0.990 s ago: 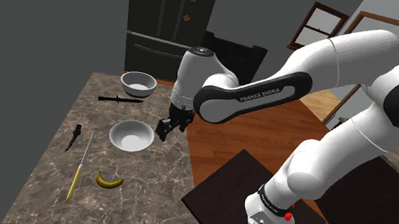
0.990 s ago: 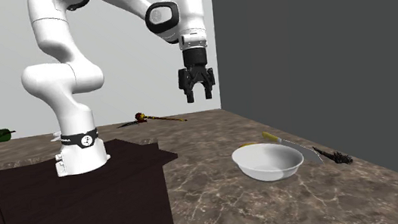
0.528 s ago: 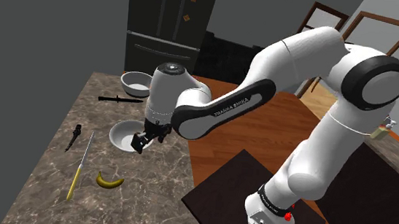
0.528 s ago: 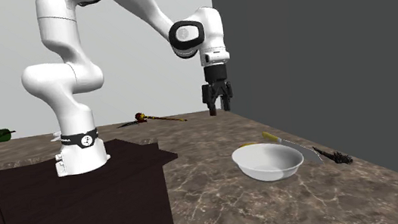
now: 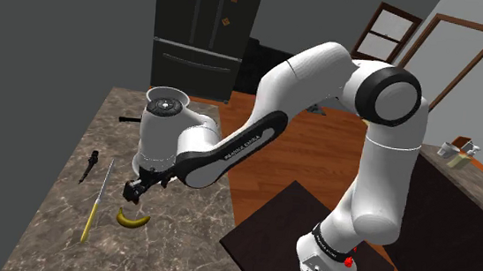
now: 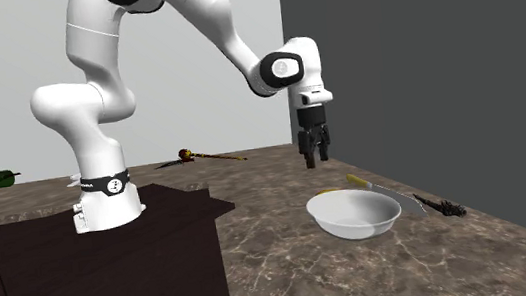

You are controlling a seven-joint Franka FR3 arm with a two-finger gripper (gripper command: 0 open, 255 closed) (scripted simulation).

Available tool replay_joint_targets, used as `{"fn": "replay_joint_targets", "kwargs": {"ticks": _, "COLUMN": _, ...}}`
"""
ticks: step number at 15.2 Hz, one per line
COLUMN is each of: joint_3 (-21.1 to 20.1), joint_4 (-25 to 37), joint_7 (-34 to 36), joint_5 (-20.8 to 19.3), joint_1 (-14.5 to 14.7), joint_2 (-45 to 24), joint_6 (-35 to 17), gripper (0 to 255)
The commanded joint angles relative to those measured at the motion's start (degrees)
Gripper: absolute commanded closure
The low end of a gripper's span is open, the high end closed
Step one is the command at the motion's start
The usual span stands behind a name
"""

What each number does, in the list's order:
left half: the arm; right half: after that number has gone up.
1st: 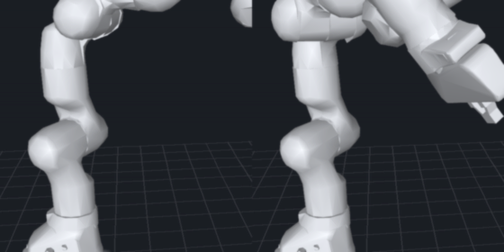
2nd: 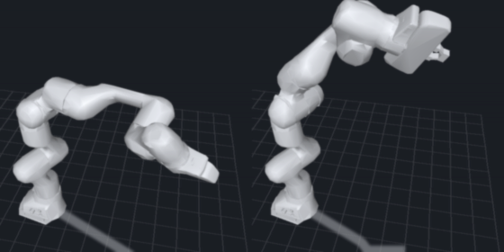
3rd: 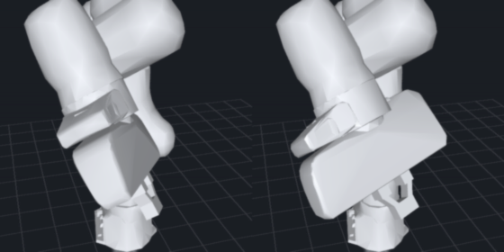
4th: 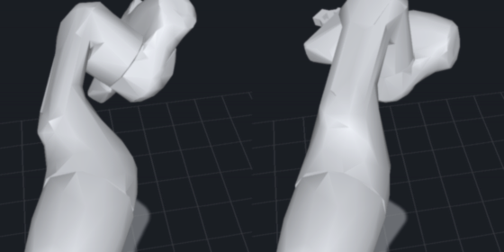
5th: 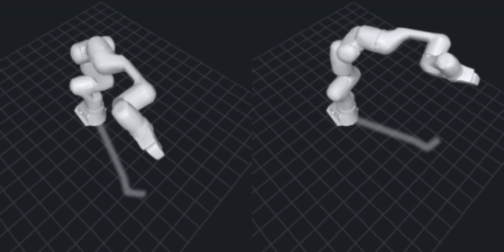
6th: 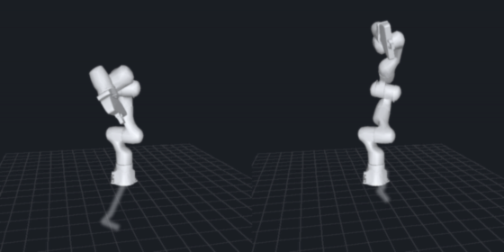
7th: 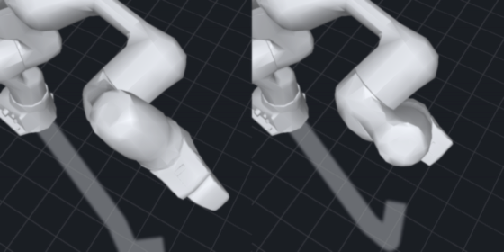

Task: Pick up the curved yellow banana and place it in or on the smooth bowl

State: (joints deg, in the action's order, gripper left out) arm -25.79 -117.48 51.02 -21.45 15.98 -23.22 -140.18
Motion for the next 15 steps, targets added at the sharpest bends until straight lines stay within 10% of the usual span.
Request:
{"fn": "replay_joint_targets", "kwargs": {"ticks": 1, "joint_3": 1.09, "joint_4": 3.96, "joint_7": 1.74, "joint_5": -2.43, "joint_1": 2.27, "joint_2": -4.33, "joint_6": -0.06, "gripper": 0}}
{"fn": "replay_joint_targets", "kwargs": {"ticks": 6, "joint_3": 3.48, "joint_4": 15.17, "joint_7": 4.24, "joint_5": -6.25, "joint_1": 7.99, "joint_2": -14.69, "joint_6": 1.02, "gripper": 0}}
{"fn": "replay_joint_targets", "kwargs": {"ticks": 15, "joint_3": 5.48, "joint_4": 16.87, "joint_7": 5.37, "joint_5": -8.25, "joint_1": 9.27, "joint_2": -19.40, "joint_6": -1.98, "gripper": 0}}
